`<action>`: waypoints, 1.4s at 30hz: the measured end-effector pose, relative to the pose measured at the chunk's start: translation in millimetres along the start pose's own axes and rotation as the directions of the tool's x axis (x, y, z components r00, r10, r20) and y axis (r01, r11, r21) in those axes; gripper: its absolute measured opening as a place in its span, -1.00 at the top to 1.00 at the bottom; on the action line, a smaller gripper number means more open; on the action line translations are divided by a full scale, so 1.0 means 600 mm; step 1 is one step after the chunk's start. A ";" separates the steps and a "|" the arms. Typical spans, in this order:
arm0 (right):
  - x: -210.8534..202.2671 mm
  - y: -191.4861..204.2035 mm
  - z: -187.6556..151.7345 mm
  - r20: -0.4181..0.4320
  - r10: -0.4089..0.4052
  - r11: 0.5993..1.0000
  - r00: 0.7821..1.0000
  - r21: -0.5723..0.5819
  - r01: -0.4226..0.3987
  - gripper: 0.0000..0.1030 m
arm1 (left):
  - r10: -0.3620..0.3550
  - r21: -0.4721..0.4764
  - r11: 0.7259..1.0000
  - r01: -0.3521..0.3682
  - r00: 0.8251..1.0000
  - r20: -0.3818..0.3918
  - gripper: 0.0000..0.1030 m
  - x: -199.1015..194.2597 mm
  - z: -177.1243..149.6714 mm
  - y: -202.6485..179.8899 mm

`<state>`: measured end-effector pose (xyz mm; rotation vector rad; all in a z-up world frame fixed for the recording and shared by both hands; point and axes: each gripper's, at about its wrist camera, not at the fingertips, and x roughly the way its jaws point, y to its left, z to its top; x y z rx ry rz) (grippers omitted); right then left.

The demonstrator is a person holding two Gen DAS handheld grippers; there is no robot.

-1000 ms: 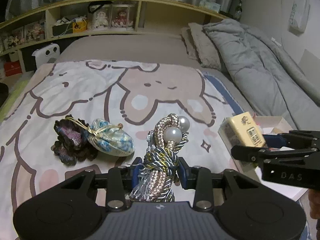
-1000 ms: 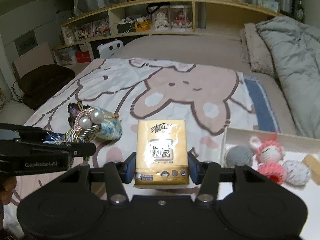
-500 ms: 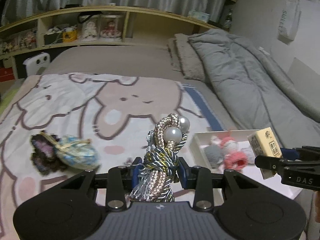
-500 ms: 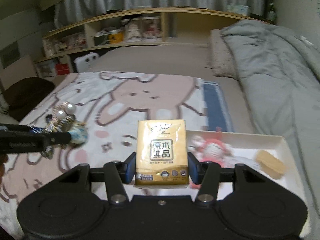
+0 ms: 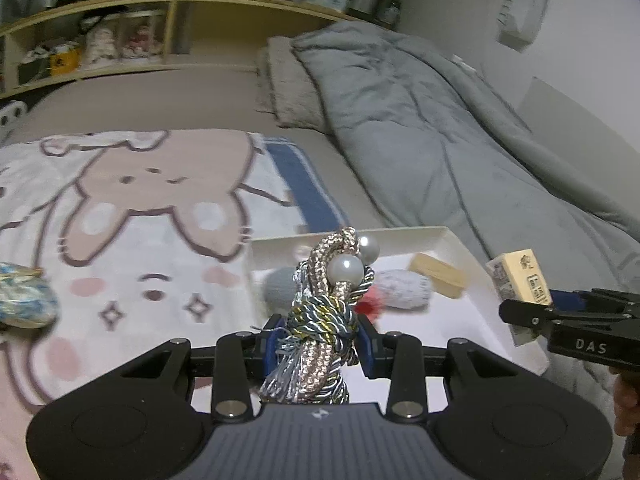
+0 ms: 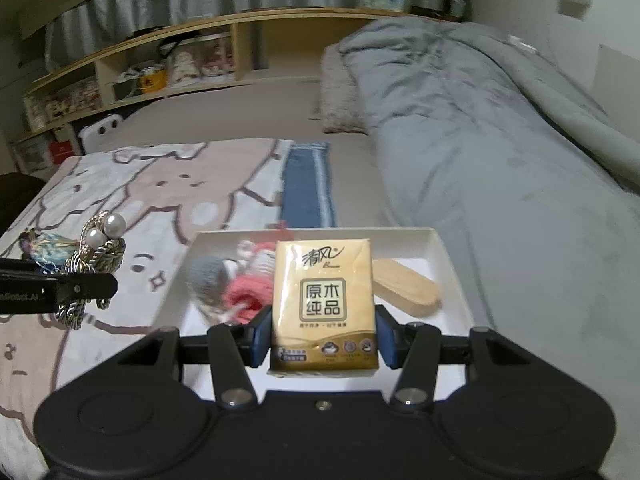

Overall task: Organize objects
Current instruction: 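Carry the rope tassel and tissue pack over the white box, then release the rope tassel with left tool while right tool releases tissue pack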

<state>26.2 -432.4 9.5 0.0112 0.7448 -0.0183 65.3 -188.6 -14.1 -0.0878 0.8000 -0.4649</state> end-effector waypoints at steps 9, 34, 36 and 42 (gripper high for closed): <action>0.018 -0.079 -0.036 -0.045 -0.040 0.999 0.998 0.029 0.041 -0.03 | -0.071 0.049 0.996 0.075 0.994 -0.081 0.24 0.081 -0.020 -0.089; 0.095 -0.149 -0.127 -0.139 0.004 0.994 0.990 0.113 0.012 -0.03 | -0.234 0.320 0.897 0.305 0.942 -0.242 0.23 0.277 -0.004 -0.232; 0.097 -0.147 -0.125 -0.137 0.007 0.994 0.991 0.106 0.008 -0.03 | -0.232 0.323 0.897 0.303 0.943 -0.240 0.21 0.287 -0.006 -0.236; 0.089 -0.145 -0.121 -0.135 0.028 0.992 0.990 0.129 -0.011 -0.39 | -0.216 0.330 0.897 0.292 0.944 -0.248 -0.39 0.283 -0.013 -0.234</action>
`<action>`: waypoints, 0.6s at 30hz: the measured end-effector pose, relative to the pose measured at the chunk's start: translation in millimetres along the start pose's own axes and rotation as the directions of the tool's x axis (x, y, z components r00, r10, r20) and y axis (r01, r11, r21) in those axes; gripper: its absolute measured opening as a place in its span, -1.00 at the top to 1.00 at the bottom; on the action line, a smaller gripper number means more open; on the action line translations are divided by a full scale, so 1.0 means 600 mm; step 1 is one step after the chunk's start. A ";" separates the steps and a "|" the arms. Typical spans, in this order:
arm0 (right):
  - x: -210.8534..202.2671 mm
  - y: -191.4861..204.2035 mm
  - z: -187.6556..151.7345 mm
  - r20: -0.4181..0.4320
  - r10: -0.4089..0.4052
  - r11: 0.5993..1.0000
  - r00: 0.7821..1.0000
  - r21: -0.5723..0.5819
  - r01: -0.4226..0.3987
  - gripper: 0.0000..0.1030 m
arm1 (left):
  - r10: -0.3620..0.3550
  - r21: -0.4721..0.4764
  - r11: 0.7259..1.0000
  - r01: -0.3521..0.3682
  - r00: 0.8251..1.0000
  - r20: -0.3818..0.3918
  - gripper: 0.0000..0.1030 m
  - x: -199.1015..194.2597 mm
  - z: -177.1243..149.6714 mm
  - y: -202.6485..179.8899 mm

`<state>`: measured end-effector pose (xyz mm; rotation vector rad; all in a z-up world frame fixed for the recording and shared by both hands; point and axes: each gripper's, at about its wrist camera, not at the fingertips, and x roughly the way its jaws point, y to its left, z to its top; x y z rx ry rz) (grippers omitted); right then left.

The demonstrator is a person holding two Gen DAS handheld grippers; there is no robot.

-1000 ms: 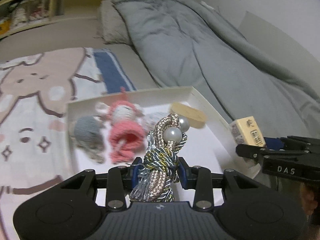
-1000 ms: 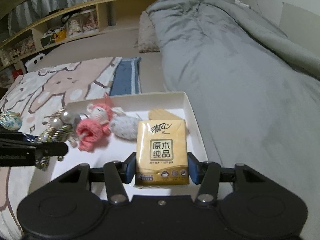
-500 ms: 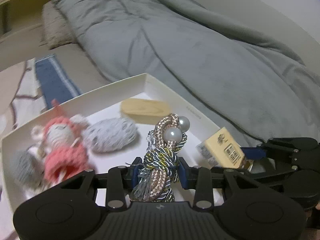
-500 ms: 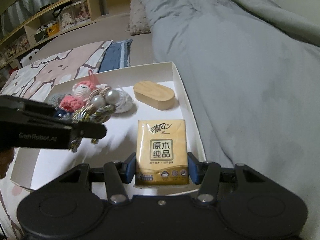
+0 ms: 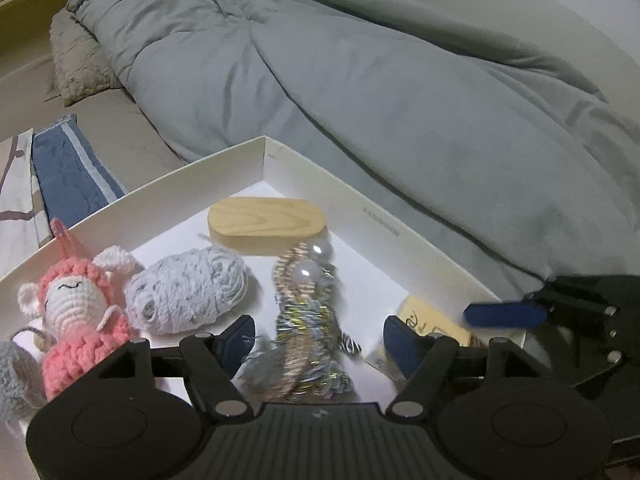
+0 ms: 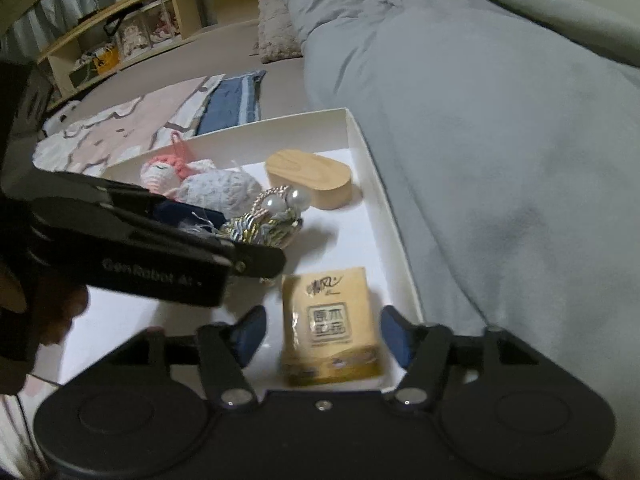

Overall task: Organize objects
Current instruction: 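Release the rope tassel with left tool while right tool releases tissue pack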

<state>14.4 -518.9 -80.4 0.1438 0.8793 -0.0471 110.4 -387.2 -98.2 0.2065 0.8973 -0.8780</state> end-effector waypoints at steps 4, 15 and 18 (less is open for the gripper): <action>-0.007 0.009 0.000 0.003 -0.022 1.000 1.000 -0.019 0.022 -0.41 | 0.015 -0.001 1.000 -0.015 1.000 -0.009 -0.39 -0.013 -0.005 0.004; -0.038 0.014 0.006 0.024 -0.057 0.998 0.998 -0.007 0.057 -0.41 | 0.016 -0.031 0.999 -0.015 1.000 0.024 -0.39 -0.071 -0.005 0.003; -0.054 0.018 0.011 0.045 -0.062 0.998 0.997 0.002 0.062 -0.41 | 0.020 -0.036 0.999 -0.018 0.999 0.033 -0.39 -0.089 -0.007 0.001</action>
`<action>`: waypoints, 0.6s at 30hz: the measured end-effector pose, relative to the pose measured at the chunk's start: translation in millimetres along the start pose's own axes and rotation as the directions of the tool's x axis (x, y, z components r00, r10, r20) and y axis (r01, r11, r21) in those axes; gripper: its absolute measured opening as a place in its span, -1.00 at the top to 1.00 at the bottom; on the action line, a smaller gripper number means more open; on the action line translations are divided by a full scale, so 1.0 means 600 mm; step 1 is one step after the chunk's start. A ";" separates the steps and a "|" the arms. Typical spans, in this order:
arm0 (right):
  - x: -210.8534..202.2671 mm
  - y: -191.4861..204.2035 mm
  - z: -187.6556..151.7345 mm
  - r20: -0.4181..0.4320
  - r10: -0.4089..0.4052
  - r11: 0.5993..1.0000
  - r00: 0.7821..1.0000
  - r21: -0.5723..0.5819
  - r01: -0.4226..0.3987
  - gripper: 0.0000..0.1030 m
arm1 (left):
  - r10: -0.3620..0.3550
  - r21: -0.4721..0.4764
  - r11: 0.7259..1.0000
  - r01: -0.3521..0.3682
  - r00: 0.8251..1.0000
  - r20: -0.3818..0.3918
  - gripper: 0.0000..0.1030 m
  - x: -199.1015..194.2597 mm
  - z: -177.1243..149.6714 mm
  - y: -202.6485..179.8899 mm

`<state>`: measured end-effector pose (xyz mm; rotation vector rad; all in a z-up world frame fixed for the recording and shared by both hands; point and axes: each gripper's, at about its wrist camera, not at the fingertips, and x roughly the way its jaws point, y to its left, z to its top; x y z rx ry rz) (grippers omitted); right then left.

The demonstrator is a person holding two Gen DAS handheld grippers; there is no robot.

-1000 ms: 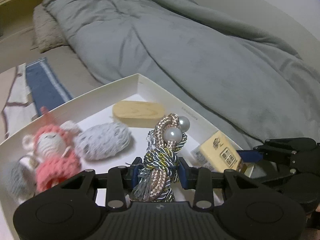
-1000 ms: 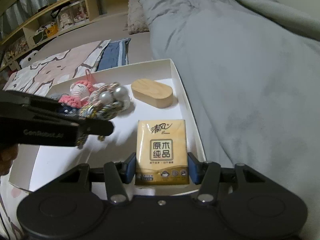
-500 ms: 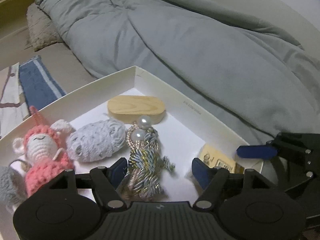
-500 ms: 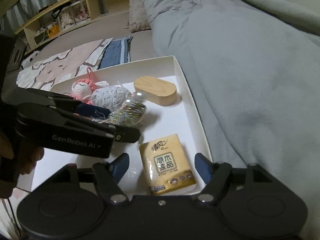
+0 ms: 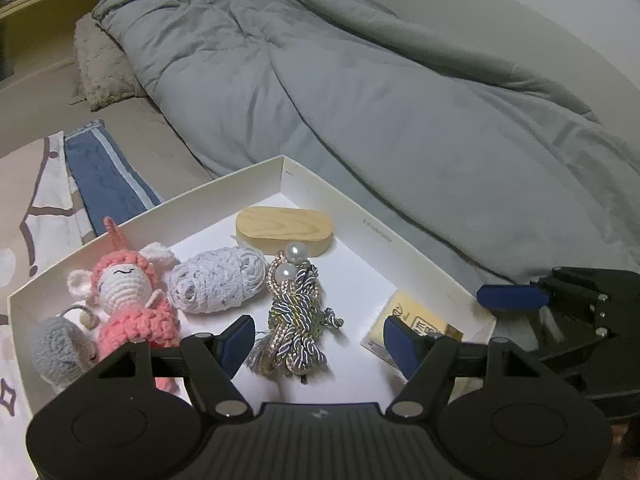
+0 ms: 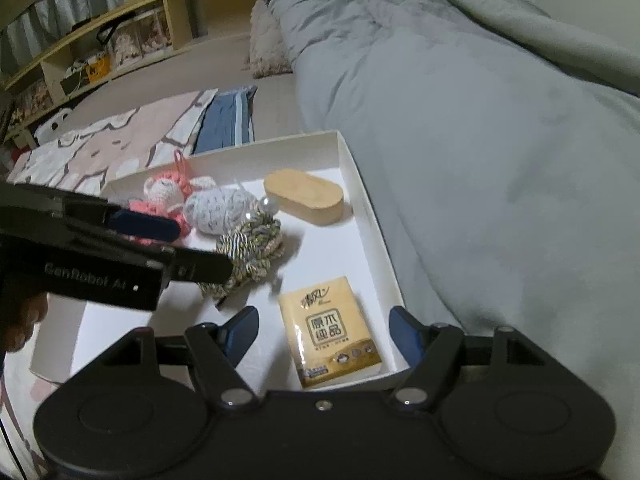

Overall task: Organize objects
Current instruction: 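Release the rope tassel with left tool while right tool releases tissue pack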

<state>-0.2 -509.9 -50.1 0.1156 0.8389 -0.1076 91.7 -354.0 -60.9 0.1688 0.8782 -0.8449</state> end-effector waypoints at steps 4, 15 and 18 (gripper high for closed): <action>-0.024 0.009 0.006 0.030 0.001 1.000 1.000 -0.004 -0.001 -0.41 | 0.002 -0.030 1.000 -0.001 1.000 0.014 -0.39 -0.029 -0.001 -0.001; -0.085 0.035 0.013 0.080 -0.013 1.000 0.997 0.001 0.013 -0.43 | 0.050 -0.056 0.997 -0.047 0.997 0.064 -0.39 -0.118 -0.007 0.007; -0.100 0.040 0.015 0.093 -0.021 1.000 0.995 0.015 0.020 -0.44 | 0.064 -0.065 0.996 -0.059 0.995 0.074 -0.39 -0.141 -0.013 0.012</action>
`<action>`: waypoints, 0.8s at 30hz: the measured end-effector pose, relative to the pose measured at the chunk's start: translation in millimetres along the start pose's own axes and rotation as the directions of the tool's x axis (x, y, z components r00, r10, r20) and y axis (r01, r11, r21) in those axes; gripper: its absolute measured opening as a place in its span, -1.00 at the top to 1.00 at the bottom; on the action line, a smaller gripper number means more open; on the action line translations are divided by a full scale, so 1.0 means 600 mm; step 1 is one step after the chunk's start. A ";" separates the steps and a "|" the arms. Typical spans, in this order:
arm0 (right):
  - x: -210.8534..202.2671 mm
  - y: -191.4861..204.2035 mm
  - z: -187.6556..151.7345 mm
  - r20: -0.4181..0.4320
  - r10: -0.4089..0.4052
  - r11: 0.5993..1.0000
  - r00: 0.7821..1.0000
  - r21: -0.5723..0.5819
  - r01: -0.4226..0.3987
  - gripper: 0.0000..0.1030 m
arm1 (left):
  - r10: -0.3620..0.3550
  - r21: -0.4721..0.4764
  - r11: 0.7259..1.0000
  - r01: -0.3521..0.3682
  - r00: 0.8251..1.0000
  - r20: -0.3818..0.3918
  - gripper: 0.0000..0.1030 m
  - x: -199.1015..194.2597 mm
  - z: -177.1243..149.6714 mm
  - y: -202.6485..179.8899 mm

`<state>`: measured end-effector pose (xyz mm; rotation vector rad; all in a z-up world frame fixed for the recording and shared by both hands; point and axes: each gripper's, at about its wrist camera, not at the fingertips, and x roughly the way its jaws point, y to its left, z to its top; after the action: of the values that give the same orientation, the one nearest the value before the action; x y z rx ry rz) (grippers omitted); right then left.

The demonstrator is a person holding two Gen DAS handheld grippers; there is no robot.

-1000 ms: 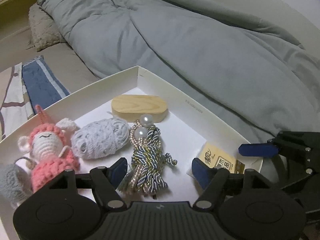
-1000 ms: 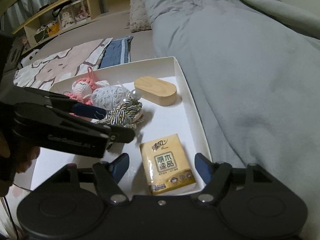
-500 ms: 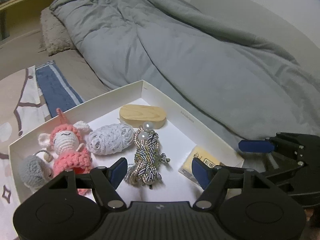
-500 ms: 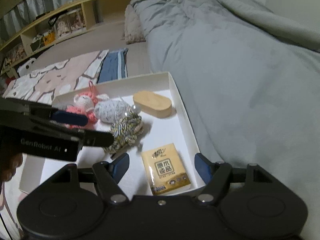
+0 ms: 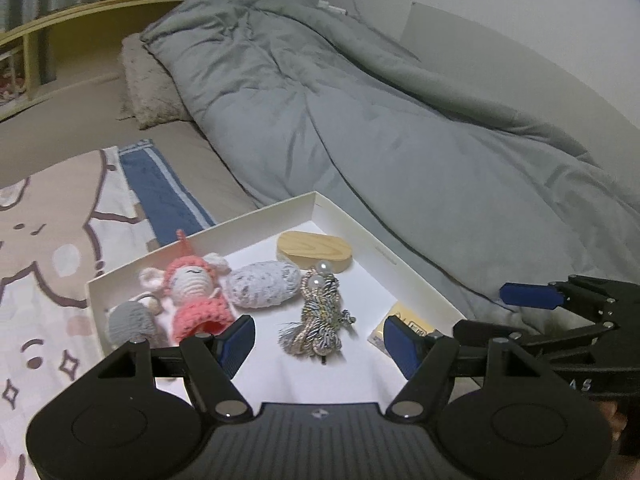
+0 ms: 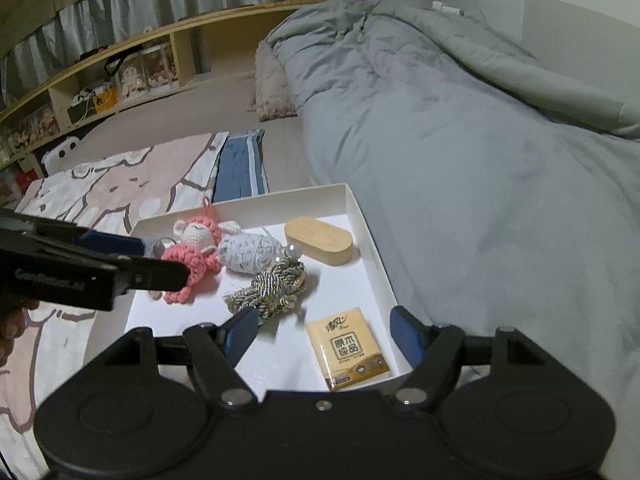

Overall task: Organize objects
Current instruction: 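Release the rope tassel with left tool while right tool releases tissue pack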

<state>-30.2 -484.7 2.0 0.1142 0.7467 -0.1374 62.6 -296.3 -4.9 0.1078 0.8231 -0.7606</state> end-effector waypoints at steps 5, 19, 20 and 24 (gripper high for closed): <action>-0.023 0.007 0.003 0.021 -0.016 1.000 1.000 0.016 0.016 -0.53 | 0.035 -0.011 0.999 -0.035 0.999 0.005 -0.48 -0.032 -0.010 0.012; -0.070 0.030 -0.007 0.032 -0.048 0.998 0.998 0.041 0.047 -0.79 | 0.106 -0.030 0.994 -0.106 0.994 0.026 -1.00 -0.101 -0.061 0.034; -0.072 0.032 -0.009 0.032 -0.051 0.998 0.998 0.041 0.050 -0.81 | 0.112 -0.030 0.993 -0.112 0.993 0.028 -1.00 -0.104 -0.064 0.034; -0.082 0.041 -0.019 0.035 -0.059 0.997 0.998 0.042 0.057 -0.93 | 0.131 -0.029 0.991 -0.130 0.991 0.030 -1.00 -0.116 -0.077 0.038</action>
<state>-69.4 -454.9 28.4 0.1287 0.7115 -0.2098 18.2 -222.4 7.2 0.1237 0.7883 -0.6259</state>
